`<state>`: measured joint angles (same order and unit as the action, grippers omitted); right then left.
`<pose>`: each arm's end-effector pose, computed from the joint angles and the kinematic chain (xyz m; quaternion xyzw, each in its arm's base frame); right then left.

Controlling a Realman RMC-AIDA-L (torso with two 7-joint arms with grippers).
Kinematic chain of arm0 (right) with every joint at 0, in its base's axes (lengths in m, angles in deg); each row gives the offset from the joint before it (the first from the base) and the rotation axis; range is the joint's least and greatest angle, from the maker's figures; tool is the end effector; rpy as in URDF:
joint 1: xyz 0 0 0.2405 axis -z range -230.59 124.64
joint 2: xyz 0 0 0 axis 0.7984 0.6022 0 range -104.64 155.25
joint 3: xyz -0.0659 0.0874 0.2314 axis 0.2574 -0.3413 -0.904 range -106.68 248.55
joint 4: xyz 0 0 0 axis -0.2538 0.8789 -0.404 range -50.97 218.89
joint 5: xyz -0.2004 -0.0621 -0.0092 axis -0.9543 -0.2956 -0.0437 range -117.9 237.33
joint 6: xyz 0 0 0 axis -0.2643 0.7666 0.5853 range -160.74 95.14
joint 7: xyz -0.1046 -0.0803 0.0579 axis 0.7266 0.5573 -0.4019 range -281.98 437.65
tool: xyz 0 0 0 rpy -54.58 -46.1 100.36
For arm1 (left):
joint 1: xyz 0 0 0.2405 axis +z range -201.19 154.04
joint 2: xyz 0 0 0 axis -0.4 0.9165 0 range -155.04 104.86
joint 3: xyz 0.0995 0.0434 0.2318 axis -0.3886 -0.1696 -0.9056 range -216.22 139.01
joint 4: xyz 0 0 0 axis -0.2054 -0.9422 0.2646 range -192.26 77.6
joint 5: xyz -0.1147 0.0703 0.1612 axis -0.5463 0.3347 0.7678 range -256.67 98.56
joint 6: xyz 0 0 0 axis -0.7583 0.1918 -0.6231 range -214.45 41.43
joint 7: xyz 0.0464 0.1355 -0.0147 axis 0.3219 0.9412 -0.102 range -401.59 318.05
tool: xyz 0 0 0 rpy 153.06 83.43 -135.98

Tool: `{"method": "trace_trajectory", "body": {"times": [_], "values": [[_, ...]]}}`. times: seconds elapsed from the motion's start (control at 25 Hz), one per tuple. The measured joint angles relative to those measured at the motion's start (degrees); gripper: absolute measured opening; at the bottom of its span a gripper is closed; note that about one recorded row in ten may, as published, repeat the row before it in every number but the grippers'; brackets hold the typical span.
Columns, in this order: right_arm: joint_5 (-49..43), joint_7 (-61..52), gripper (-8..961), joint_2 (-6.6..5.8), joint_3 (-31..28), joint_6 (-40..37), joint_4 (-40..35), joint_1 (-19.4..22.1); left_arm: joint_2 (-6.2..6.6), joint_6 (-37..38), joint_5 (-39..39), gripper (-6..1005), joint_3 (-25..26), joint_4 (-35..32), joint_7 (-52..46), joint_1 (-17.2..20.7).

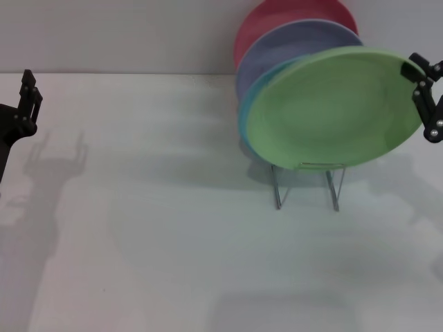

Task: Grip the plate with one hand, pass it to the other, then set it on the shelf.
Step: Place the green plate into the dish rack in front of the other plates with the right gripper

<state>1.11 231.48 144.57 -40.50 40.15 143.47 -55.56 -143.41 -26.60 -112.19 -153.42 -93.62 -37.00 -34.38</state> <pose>0.2600 0.2911 0.0685 -0.8143 -0.1380 0.2589 0.5008 -0.2962 0.3176 0.0022 -0.6575 -0.1884 -0.3245 0.6534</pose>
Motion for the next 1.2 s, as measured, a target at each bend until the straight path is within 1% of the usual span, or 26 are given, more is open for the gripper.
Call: {"method": "trace_trajectory", "body": {"times": [0.28, 0.76, 0.92, 1.2], "values": [[-0.81, 1.31, 37, -0.07, 0.02, -0.52, -1.99, -0.52, 0.03, 0.13, -0.01, 622, -0.21, 0.0, -0.03, 0.06], [-3.46, 2.12, 36, -0.18, -0.51, -1.93, -5.47, -3.14, 0.02, -0.03, 0.0, 618, -0.35, 0.05, -0.03, -0.17], [-4.15, 2.12, 36, -0.18, -0.39, -2.99, -5.77, -3.35, 0.02, 0.08, 0.0, 618, -0.46, 0.45, -0.03, -0.24], [-4.98, 2.77, 36, 0.2, -0.19, -5.35, -7.64, -4.07, 0.02, 0.23, 0.0, 618, -0.49, 0.62, -0.03, -0.44]]}}
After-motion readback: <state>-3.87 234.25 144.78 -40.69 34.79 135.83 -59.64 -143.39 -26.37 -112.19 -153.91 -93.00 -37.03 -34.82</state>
